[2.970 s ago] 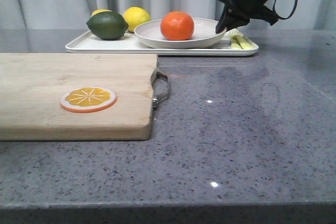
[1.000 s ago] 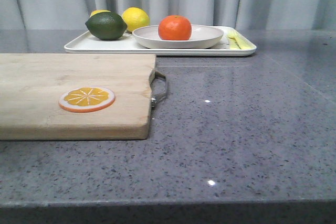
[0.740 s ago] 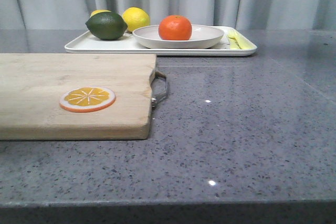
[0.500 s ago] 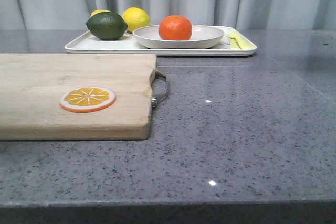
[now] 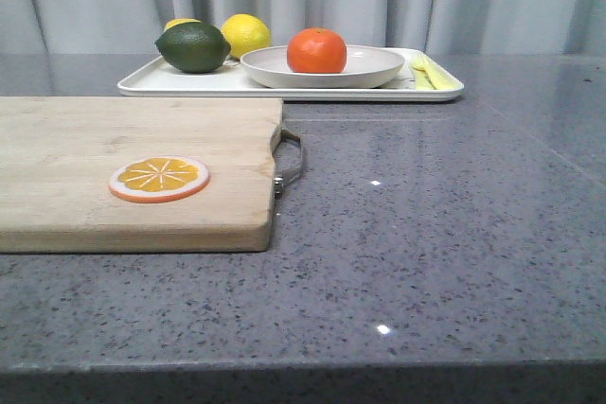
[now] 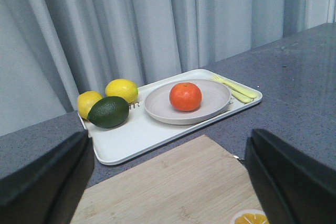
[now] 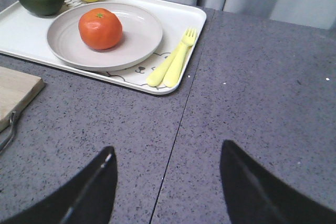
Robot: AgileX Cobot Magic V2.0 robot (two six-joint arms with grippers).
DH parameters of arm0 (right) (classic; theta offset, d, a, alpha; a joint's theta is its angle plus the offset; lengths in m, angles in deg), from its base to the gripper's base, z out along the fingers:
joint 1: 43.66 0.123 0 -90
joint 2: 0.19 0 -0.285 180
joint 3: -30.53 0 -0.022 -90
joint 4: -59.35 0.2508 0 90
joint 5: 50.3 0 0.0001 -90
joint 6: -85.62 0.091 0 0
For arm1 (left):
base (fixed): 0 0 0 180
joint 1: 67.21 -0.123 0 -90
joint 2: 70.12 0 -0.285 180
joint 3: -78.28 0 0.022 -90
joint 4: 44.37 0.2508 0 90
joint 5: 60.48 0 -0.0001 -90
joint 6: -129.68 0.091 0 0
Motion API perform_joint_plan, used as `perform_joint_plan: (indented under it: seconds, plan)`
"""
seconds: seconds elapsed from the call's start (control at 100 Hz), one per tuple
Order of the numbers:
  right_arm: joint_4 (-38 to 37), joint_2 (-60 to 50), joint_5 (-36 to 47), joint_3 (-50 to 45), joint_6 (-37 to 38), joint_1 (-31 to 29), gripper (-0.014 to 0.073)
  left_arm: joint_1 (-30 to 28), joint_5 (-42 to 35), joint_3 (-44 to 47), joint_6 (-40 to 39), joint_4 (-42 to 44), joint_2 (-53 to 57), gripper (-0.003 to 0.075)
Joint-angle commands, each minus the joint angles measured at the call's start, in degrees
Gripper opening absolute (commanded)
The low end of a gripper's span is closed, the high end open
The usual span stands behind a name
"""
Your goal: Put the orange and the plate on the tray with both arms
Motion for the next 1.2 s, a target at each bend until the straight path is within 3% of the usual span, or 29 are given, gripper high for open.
perform_joint_plan:
  seconds: [0.0, 0.22, 0.48, 0.8, 0.9, 1.1, 1.19]
  plan:
    - [0.89, -5.93, 4.73, -1.91, -2.41, -0.16, 0.0444, -0.35, -3.67, 0.63, -0.50, -1.13, 2.82, 0.0563]
    - [0.89, -19.34, 4.14, -8.78, -4.11, -0.16, 0.0444, -0.35, -3.91, 5.08, -0.50, -0.45, 10.56, 0.0493]
    - [0.94, -31.95, 1.01, -16.08, -4.11, -0.16, 0.0444, -0.35, -3.91, 7.34, -0.50, -0.23, 12.63, 0.0490]
    - [0.94, -35.65, 3.32, -16.77, -4.11, -0.16, 0.0406, -0.35, -4.06, 7.43, -0.50, -0.23, 12.63, 0.0473]
    - [0.94, -35.65, 4.20, -16.77, -4.11, -0.16, 0.0291, -0.35, -4.06, 7.43, -0.50, -0.23, 12.63, 0.0379]
    - [0.94, -35.65, 4.69, -16.77, -4.11, -0.16, -0.0095, -0.35, -4.06, 7.43, -0.50, -0.23, 12.63, 0.0097]
    - [0.99, -35.65, 4.69, -16.77, -4.11, -0.16, -0.0101, -0.35, -4.06, 7.43, -0.50, -0.20, 12.63, -0.0018]
